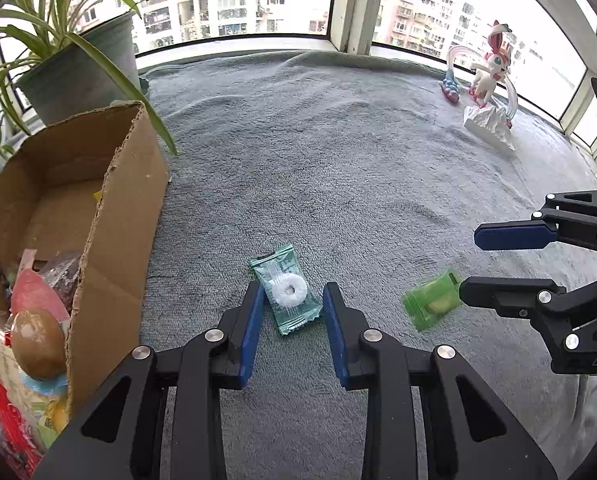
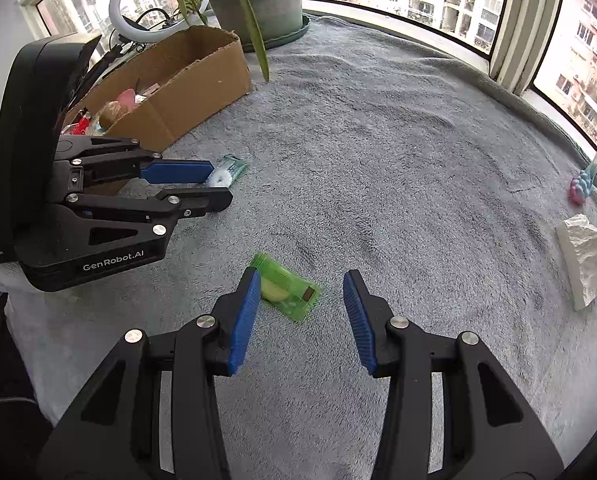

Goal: Organize snacks
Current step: 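Grasp the light-green lime candy packet with the right gripper while the left grasps the white-mint packet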

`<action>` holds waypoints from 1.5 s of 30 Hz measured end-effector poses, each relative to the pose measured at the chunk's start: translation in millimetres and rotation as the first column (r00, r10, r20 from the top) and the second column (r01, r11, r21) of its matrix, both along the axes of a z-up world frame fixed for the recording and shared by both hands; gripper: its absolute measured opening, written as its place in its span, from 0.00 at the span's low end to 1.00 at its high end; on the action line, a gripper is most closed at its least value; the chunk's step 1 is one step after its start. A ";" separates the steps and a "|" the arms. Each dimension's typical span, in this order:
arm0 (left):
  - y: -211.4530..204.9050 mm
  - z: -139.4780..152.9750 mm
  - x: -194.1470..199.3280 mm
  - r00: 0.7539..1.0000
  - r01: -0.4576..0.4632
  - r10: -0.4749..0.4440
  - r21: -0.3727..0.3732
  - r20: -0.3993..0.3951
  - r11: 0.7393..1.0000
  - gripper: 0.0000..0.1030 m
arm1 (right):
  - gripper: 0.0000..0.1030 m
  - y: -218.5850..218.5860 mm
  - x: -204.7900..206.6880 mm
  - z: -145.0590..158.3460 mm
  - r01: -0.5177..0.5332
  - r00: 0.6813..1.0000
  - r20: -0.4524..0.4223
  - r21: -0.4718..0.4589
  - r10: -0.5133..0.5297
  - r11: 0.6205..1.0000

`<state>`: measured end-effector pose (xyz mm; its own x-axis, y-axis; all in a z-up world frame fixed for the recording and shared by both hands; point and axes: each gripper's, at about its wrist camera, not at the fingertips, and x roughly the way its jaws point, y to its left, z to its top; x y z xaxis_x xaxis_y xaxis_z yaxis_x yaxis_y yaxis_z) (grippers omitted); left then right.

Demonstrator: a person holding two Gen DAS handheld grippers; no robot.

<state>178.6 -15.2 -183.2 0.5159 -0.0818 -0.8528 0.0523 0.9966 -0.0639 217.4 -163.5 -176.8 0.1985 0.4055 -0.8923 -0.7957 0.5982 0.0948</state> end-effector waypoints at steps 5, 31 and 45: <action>2.3 -0.2 -1.8 1.000 0.009 -0.009 -0.004 0.003 1.000 0.22 | 0.44 16.7 -9.9 -4.1 -0.168 0.985 0.012 -0.070 0.169 0.983; 3.5 1.6 -30.8 0.999 0.032 -0.036 -0.105 -0.040 0.994 0.21 | 0.40 39.8 -12.1 -14.9 -0.248 0.967 0.005 -0.179 0.253 0.952; 7.1 15.4 -45.3 0.999 0.036 -0.039 -0.166 -0.014 0.985 0.21 | 0.22 28.1 -21.7 -0.9 -0.102 0.994 0.014 -0.129 0.105 0.986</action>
<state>133.3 -8.2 -167.7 0.4950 -0.2414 -0.8347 0.0866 0.9695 -0.2291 195.7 -135.3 -177.8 0.1804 0.3077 -0.9342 -0.8551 0.5184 0.0057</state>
